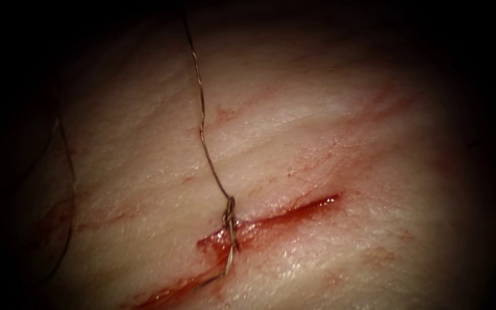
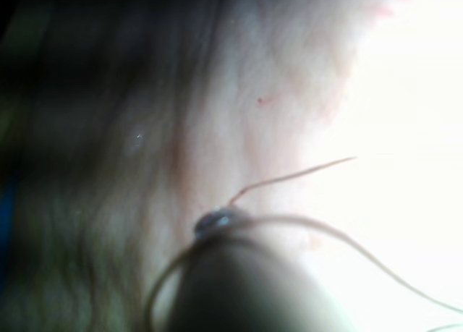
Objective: Wound Closure
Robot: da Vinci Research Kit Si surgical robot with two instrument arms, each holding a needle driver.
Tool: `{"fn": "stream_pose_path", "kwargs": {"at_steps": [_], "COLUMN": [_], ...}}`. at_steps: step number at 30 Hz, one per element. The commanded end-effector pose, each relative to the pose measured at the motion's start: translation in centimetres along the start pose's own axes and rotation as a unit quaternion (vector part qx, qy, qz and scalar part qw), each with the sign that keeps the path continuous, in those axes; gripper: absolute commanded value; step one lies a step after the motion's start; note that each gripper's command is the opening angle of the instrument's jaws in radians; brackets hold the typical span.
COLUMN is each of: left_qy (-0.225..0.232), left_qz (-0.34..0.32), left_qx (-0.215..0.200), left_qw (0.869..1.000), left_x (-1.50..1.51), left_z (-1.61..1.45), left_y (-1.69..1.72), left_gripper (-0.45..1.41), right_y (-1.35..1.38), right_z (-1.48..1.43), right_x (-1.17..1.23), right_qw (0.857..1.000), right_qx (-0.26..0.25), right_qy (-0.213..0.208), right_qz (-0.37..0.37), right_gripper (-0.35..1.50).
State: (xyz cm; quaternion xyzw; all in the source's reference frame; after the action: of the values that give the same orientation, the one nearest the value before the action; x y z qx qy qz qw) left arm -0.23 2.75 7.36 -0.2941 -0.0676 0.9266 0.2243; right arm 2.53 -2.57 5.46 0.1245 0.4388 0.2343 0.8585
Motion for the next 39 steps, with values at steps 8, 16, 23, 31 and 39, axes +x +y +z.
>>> {"fn": "stream_pose_path", "kwargs": {"at_steps": [8,16,23,31,39], "left_qy": [0.002,0.002,0.002,0.002,0.002], "left_qz": [0.002,0.005,0.005,0.005,0.006], "left_qx": [-0.005,-0.009,-0.009,-0.008,-0.008], "left_qw": [1.0,1.0,1.0,1.0,1.0], "left_x": [-0.05,-0.17,-0.18,-0.18,-0.21], "left_z": [0.04,-0.05,-0.06,-0.05,-0.05], "left_y": [0.09,0.17,0.17,0.18,0.2], "left_gripper": [-0.45,-0.45,-0.45,-0.45,-0.45], "right_y": [0.71,0.61,0.63,0.41,0.38], "right_z": [0.19,0.61,0.67,0.93,1.12], "right_x": [0.2,0.13,0.09,-0.17,-0.36], "right_qw": [0.997,0.995,0.987,0.971,0.966], "right_qx": [0.013,0.065,0.103,0.138,0.125], "right_qy": [0.043,0.018,-0.019,-0.073,-0.104], "right_qz": [0.069,-0.077,-0.126,-0.183,-0.202], "right_gripper": [1.16,1.21,1.31,1.35,1.28]}}
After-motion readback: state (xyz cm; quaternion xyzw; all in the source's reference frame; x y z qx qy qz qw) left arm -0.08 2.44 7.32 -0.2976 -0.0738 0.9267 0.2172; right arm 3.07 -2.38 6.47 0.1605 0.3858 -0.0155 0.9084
